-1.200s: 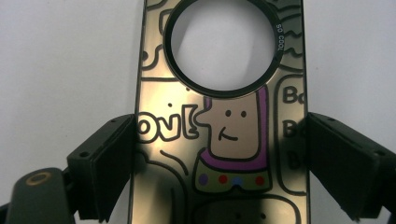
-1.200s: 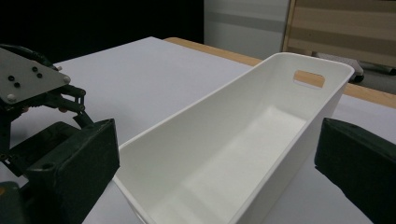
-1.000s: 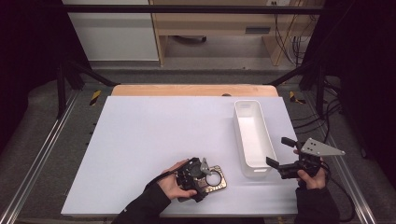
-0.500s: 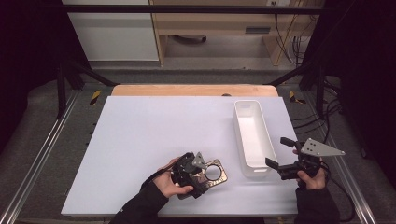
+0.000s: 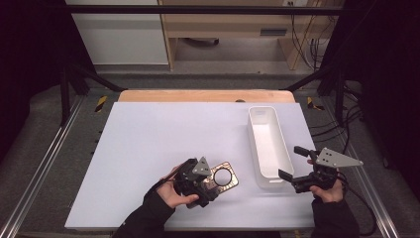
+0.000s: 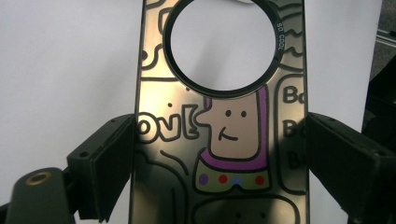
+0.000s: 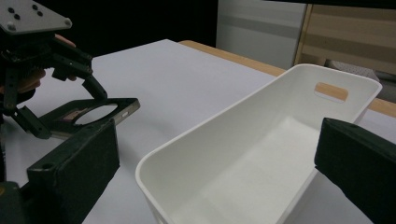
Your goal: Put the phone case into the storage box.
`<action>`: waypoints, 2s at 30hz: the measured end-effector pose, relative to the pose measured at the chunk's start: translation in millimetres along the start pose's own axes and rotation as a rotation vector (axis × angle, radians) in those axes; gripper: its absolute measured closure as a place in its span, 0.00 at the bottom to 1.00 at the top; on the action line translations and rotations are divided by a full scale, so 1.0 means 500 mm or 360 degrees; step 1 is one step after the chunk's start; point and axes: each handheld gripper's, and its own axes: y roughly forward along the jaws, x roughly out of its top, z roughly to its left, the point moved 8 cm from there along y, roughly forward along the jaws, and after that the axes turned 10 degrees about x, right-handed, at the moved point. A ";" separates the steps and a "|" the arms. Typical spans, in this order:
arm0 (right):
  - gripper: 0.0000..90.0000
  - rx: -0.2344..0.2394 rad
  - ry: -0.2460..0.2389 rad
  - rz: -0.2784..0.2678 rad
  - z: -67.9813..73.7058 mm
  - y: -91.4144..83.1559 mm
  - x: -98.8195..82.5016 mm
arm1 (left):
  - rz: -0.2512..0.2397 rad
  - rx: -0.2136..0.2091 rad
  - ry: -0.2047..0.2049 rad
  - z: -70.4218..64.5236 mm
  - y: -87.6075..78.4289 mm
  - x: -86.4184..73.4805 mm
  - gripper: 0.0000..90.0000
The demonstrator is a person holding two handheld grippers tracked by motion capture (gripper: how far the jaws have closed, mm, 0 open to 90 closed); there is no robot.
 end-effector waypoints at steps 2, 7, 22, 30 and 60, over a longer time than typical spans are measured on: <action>0.00 0.0013 -0.0011 0.0008 0.005 0.003 0.002 | -0.0009 0.0001 -0.0001 0.003 -0.006 0.001 0.13; 0.00 0.0045 -0.0030 0.0034 0.017 0.013 0.004 | -0.0045 0.0013 -0.0016 0.012 -0.020 0.002 0.13; 0.00 0.0115 -0.0108 0.0077 0.053 0.034 0.016 | -0.0119 0.0013 -0.0016 0.024 -0.059 0.006 0.13; 0.00 0.0169 -0.0166 0.0115 0.078 0.050 0.019 | -0.0136 -0.0003 0.0022 0.016 -0.060 0.008 0.13; 0.00 0.0363 -0.0360 0.0331 0.152 0.112 0.010 | -0.0106 -0.0074 0.0194 -0.025 -0.041 0.010 0.13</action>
